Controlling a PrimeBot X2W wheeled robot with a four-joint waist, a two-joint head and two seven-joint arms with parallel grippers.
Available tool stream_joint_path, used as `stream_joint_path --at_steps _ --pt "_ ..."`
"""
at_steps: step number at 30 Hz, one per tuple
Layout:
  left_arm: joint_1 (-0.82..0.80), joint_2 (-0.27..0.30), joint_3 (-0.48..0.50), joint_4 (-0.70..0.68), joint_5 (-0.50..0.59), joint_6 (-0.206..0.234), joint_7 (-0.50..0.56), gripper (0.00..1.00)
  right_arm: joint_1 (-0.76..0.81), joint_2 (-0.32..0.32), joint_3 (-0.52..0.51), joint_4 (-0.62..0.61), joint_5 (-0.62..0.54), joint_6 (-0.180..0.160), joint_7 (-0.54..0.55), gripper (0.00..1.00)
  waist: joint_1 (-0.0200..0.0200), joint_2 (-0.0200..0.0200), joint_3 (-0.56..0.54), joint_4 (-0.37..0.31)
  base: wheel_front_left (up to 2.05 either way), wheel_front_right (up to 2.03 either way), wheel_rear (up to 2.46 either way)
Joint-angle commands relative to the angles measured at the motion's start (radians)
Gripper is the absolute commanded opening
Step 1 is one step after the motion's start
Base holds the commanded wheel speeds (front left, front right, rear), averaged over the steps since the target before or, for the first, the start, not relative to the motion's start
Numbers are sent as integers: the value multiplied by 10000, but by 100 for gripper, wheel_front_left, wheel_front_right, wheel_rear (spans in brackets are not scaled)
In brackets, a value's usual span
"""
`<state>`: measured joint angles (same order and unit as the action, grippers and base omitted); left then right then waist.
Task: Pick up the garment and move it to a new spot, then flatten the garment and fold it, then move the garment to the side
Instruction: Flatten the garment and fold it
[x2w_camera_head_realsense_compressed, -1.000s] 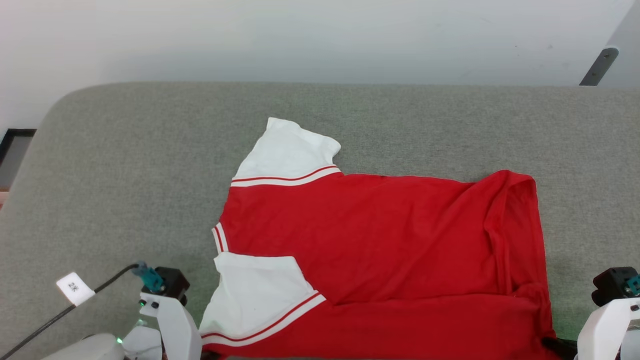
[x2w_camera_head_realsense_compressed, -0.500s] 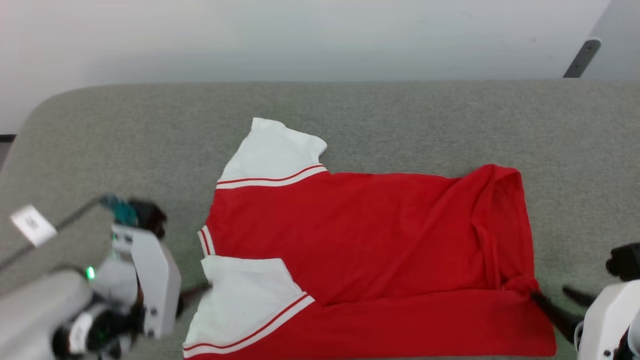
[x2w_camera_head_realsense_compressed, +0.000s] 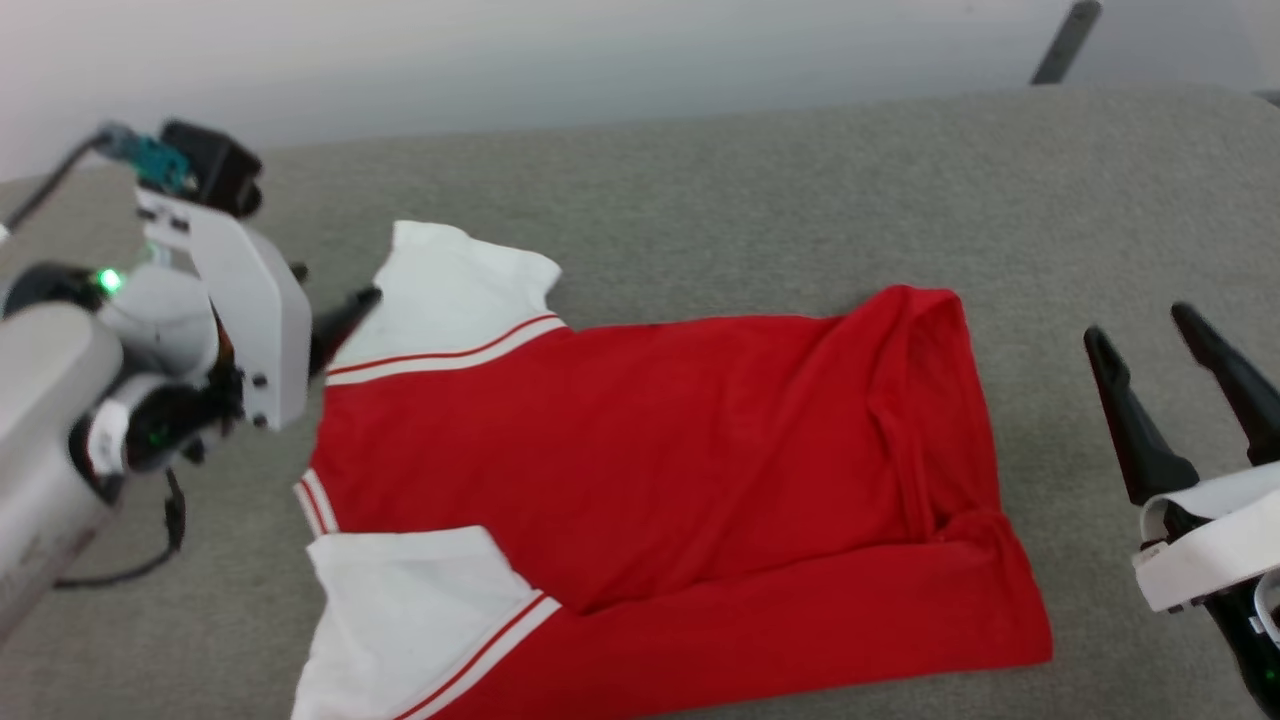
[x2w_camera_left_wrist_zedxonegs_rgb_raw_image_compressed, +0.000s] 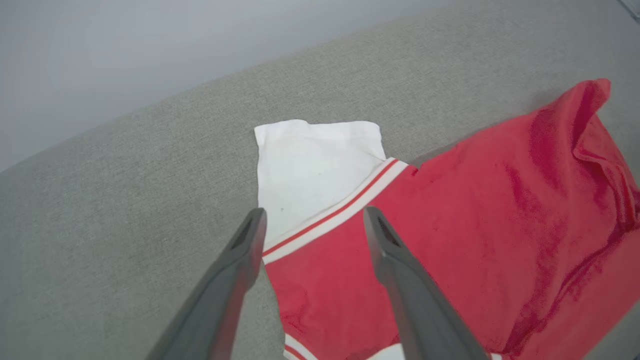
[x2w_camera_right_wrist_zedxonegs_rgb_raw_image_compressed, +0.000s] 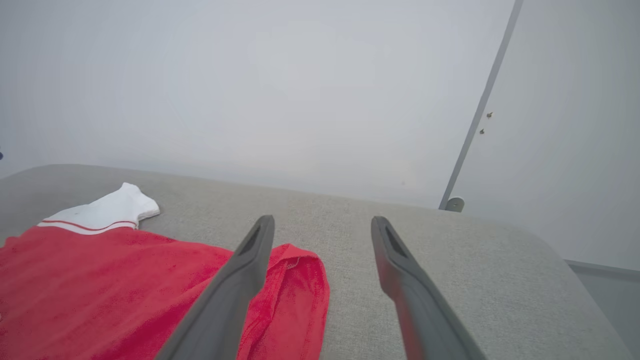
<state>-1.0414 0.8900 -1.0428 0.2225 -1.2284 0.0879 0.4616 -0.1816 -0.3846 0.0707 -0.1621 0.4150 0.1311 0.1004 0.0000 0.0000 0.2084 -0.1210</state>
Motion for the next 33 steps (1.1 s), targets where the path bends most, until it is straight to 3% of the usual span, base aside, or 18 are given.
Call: stream_joint_path --at_steps 1,7,22,33 --pt "-167 -95 37 193 95 -78 -51 100 -129 125 8 -37 -70 -7 -253 100 0 0 341 -374 0 0 0" --pt "-895 -577 86 1701 278 -526 4 100 -102 565 -137 -288 -535 -7 -1344 100 0 0 918 -904 0 0 0" --pt "-2720 -1284 -245 4667 527 -1228 1759 100 -435 1057 175 99 -524 -7 -1699 100 0 0 2388 -1705 0 0 0" --pt "-3095 -1805 -519 6341 430 -1273 2888 100 -803 957 292 270 -402 -7 -1866 100 0 0 2817 -1842 0 0 0"
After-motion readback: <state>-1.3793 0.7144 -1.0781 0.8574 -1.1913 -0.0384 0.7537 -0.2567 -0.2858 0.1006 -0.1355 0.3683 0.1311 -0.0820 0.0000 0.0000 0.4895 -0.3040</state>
